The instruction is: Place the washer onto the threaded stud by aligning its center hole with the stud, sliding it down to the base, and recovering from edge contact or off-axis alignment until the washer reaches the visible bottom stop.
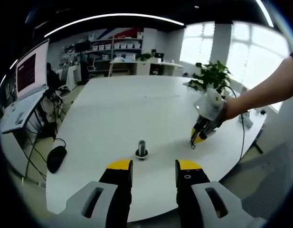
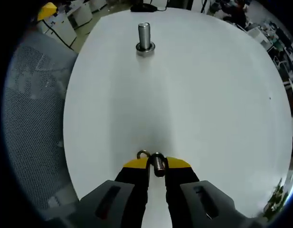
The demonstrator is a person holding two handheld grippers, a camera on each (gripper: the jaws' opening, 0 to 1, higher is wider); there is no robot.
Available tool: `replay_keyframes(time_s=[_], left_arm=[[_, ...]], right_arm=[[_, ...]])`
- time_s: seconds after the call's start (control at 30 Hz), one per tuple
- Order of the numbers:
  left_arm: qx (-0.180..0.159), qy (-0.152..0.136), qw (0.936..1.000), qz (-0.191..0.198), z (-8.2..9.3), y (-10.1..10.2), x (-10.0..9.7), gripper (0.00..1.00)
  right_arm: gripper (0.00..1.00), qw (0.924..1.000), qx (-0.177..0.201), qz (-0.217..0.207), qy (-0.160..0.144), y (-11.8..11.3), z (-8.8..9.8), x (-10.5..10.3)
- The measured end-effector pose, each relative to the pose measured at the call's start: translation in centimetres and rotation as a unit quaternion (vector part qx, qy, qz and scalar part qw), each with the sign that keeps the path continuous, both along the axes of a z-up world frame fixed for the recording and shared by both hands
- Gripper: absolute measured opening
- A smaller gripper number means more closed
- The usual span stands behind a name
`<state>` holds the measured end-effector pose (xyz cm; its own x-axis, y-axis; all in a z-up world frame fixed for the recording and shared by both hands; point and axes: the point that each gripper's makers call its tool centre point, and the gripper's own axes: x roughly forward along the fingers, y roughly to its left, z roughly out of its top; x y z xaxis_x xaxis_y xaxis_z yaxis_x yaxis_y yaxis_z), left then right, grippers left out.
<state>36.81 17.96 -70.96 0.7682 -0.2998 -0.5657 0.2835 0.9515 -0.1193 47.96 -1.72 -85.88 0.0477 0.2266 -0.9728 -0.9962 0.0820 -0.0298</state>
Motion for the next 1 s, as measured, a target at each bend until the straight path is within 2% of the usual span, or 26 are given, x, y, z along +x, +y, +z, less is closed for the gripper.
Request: replay_keyframes(time_s=[0.27, 0.6, 1.0], left_arm=[[-0.007, -0.008, 0.9999, 0.002, 0.4, 0.0, 0.1, 0.35], [-0.003, -0.004, 1.0000, -0.001, 0.1, -0.1, 0.1, 0.34], [-0.004, -0.002, 1.0000, -0.006, 0.1, -0.3, 0.1, 0.34]], right_arm=[[0.14, 0.9999, 0.002, -0.014, -0.004, -0.2, 0.0, 0.3], [0.17, 0.9996, 0.008, -0.025, -0.013, -1.2, 0.9, 0.5], [0.18, 0.9985, 0.018, -0.050, -0.015, -3.2, 1.4, 0.1]])
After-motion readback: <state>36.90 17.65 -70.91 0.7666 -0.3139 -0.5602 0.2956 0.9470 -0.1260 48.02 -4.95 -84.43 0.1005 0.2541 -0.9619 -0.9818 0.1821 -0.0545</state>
